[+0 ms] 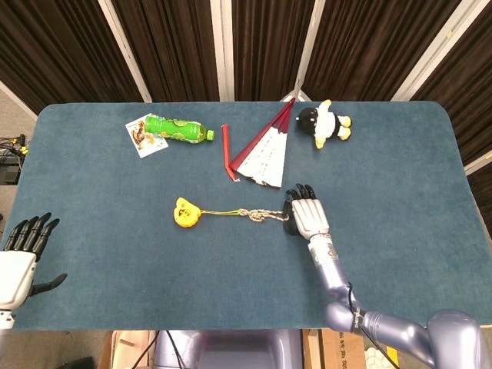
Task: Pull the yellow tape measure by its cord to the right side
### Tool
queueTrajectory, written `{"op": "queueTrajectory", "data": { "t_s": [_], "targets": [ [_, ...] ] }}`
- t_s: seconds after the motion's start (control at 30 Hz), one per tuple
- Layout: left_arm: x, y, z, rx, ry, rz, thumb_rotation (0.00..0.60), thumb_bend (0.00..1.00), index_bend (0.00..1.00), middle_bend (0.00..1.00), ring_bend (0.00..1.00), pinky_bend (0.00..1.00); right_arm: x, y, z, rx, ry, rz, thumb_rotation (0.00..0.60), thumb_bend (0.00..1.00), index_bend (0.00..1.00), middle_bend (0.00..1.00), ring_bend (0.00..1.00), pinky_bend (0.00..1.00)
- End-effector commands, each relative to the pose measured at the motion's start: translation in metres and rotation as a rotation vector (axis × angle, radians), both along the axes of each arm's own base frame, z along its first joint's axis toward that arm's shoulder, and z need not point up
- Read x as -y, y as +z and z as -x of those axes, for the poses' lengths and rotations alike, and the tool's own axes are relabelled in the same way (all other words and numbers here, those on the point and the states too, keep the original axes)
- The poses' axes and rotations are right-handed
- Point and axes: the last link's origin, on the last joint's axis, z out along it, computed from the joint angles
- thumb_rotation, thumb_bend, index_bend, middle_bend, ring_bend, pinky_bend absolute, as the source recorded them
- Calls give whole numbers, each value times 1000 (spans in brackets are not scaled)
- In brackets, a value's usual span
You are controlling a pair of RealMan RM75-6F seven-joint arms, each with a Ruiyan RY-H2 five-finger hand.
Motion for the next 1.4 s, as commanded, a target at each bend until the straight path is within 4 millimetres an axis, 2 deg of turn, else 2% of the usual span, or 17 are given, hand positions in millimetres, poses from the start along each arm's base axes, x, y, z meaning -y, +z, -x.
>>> {"op": "queueTrajectory", "data": {
  "t_s": [0.03, 0.4, 1.4],
  "targets": [
    [0, 0, 0, 0, 0, 0, 600, 0, 0, 0, 0, 0, 0, -1, -1, 2, 1, -2, 600, 346, 551, 222, 31, 40],
    [0, 0, 0, 2, 2, 1, 600, 0, 0, 0, 0, 0, -1, -7, -2, 12, -1, -7, 600, 334, 551, 222, 31, 40],
    [-1, 0, 0, 8, 6, 3, 600, 0, 0, 0, 0, 0, 0, -9, -1, 17, -9, -2, 600, 412, 588, 228, 37, 40]
  ]
}}
